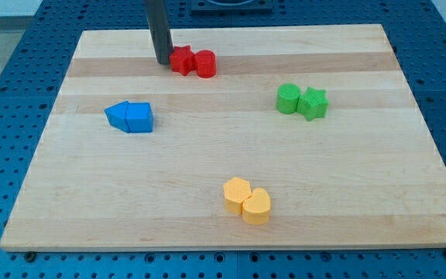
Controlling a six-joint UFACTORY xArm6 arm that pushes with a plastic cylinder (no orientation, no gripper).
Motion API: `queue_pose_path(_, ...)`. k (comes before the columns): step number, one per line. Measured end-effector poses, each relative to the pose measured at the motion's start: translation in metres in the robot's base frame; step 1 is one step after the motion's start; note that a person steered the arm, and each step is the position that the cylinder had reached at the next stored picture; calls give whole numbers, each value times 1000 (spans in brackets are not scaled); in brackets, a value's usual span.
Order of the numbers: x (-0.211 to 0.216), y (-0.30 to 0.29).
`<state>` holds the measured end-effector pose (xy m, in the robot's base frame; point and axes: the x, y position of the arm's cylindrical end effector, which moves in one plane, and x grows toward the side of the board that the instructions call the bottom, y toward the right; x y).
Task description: Move your arm towards the top right corner of the board
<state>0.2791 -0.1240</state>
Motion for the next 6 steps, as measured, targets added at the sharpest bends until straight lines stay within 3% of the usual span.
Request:
queue_pose_path(1,-27,-5)
queue_pose_path(2,-67,33)
queue_pose_path(3,-82,107)
queue_pose_path(6,-87,237)
